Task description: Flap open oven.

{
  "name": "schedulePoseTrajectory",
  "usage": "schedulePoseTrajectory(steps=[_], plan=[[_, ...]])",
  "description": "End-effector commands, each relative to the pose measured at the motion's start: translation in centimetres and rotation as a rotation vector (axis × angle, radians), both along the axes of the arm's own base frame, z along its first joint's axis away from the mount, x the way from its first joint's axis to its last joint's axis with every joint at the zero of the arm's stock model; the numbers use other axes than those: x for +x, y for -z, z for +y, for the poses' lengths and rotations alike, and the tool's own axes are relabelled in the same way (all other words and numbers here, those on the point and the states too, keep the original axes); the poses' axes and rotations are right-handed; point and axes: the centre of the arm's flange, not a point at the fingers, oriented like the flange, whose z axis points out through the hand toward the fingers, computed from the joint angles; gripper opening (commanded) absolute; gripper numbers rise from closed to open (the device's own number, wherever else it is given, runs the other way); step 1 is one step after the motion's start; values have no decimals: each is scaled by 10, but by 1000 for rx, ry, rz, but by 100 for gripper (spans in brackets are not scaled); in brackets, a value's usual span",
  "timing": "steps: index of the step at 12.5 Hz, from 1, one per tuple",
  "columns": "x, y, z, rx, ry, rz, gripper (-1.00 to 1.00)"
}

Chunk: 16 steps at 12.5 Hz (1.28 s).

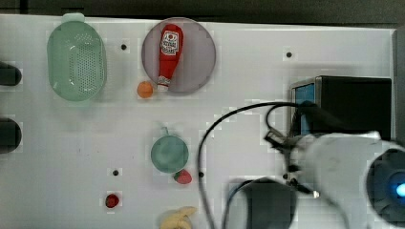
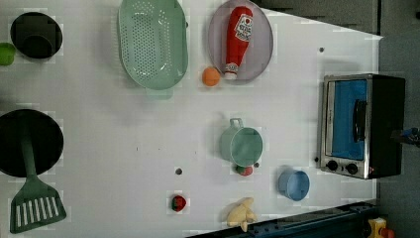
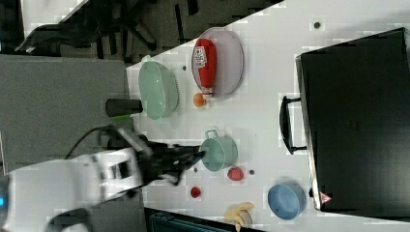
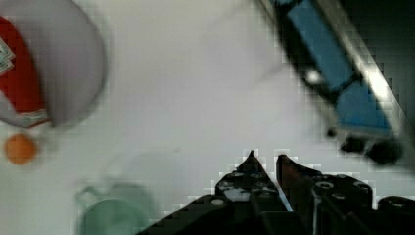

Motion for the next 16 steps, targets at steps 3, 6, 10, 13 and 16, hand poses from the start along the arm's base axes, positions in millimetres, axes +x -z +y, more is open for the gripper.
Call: schedulePoseTrajectory(steps=[3,6,10,13,16], plan=[[10,53,-58,-101,-474,-20,-65],[18,90,-79,-147,-482,-25,-65],[18,146,-89,-190,-495,5,-65],[17,175,-94,-219,-493,-12,-65],[17,195,-89,-214,-504,9,-65]])
